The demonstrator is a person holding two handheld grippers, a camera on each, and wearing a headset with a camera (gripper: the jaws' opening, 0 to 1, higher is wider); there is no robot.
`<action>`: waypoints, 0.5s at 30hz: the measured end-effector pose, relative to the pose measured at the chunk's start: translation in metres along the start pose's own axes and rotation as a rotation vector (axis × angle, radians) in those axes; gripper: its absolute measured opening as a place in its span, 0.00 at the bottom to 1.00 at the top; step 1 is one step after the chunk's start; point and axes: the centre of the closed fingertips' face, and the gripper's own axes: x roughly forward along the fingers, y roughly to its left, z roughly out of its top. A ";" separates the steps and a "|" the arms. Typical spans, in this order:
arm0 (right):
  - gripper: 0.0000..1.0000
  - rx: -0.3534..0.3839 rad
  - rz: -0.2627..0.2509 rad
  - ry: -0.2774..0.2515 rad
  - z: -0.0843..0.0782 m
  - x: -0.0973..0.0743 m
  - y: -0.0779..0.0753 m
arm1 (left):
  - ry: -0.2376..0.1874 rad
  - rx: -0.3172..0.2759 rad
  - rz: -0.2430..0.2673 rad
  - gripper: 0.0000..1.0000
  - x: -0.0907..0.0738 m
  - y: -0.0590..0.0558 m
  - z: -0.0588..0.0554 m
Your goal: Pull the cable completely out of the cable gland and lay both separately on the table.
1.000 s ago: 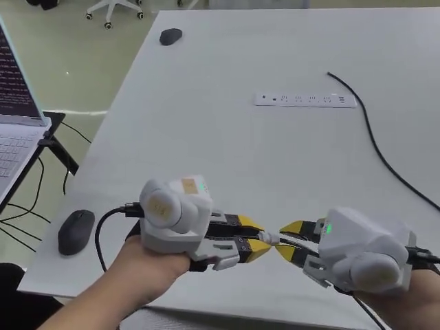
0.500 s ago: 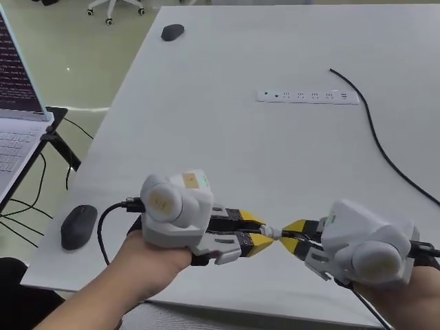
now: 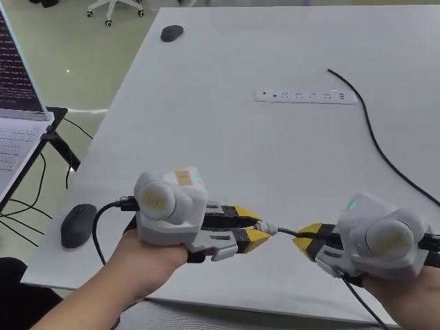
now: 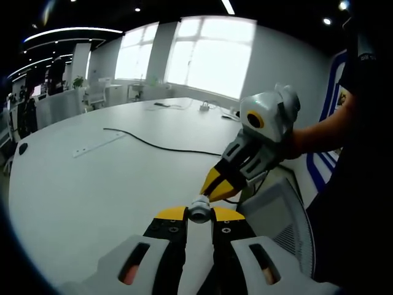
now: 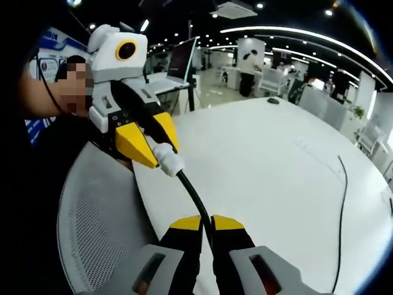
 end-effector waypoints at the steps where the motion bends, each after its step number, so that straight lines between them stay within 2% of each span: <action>1: 0.00 0.004 -0.002 0.003 -0.002 0.000 -0.001 | -0.001 -0.002 0.001 0.15 0.000 0.000 0.000; 6: 0.00 0.065 0.006 -0.001 -0.013 -0.003 -0.001 | -0.003 -0.003 0.000 0.15 0.001 -0.002 0.000; 15: 0.00 0.088 0.002 0.014 -0.023 -0.007 0.000 | -0.005 -0.007 0.004 0.15 0.002 -0.007 -0.001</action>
